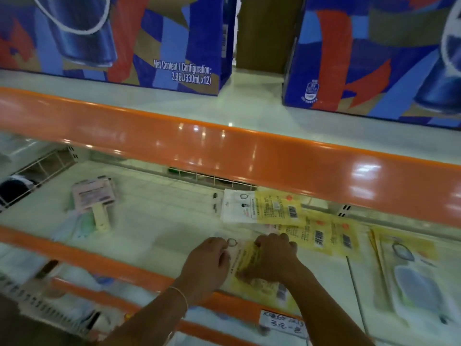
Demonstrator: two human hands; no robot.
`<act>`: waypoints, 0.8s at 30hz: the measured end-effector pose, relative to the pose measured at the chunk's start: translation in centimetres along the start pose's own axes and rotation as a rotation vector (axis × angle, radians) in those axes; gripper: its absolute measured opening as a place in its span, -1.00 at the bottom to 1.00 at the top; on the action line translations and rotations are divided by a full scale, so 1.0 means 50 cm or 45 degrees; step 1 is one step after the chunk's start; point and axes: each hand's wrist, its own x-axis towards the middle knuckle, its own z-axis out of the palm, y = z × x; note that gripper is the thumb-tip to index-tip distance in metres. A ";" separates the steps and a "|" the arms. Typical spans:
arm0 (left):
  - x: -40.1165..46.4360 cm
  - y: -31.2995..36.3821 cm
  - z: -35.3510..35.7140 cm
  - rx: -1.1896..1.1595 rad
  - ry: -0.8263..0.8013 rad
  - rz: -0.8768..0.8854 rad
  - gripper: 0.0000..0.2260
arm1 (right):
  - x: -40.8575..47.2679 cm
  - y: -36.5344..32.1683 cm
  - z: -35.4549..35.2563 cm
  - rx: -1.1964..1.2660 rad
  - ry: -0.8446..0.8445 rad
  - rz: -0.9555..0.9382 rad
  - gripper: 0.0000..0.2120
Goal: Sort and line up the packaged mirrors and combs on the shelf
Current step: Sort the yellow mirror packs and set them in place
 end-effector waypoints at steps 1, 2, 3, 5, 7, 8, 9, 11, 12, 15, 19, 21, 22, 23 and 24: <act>-0.004 0.007 0.002 -0.022 -0.005 -0.013 -0.81 | -0.002 0.005 0.001 0.032 0.004 0.008 -0.11; -0.007 0.014 0.005 -0.041 -0.006 -0.022 -0.79 | -0.004 0.012 0.004 0.108 0.020 0.018 -0.23; -0.009 0.021 0.007 -0.054 -0.010 -0.032 -0.78 | -0.008 0.021 0.008 0.229 0.048 0.022 -0.40; -0.012 0.038 0.012 -0.072 0.004 -0.053 -0.75 | -0.020 0.042 0.016 0.475 0.097 0.010 -0.69; -0.013 0.057 0.020 -0.088 0.050 -0.050 -0.71 | -0.030 0.068 0.019 0.643 0.168 0.027 -0.77; -0.010 0.069 0.025 -0.077 0.068 -0.027 -0.70 | -0.035 0.086 0.021 0.712 0.219 0.048 -0.78; -0.007 0.078 0.028 -0.059 0.083 -0.006 -0.71 | -0.040 0.102 0.019 0.771 0.272 0.066 -0.78; 0.004 0.098 0.036 -0.039 0.083 0.028 -0.75 | -0.049 0.137 0.016 0.916 0.355 0.134 -0.76; 0.011 0.109 0.044 -0.036 0.070 0.045 -0.75 | -0.057 0.157 0.015 1.027 0.385 0.189 -0.73; 0.032 0.152 0.076 -0.024 -0.028 0.082 -0.71 | -0.086 0.222 0.024 1.329 0.475 0.356 -0.67; 0.045 0.229 0.134 -0.001 -0.201 0.224 -0.66 | -0.133 0.313 0.051 1.483 0.678 0.585 -0.67; 0.049 0.265 0.160 -0.013 -0.239 0.316 -0.66 | -0.158 0.353 0.056 1.500 0.783 0.673 -0.73; 0.050 0.280 0.172 -0.012 -0.252 0.350 -0.66 | -0.169 0.372 0.057 1.517 0.834 0.696 -0.75; 0.052 0.293 0.183 -0.006 -0.266 0.375 -0.66 | -0.180 0.390 0.057 1.517 0.882 0.715 -0.75; 0.054 0.305 0.194 0.000 -0.281 0.400 -0.67 | -0.191 0.406 0.056 1.491 0.918 0.745 -0.74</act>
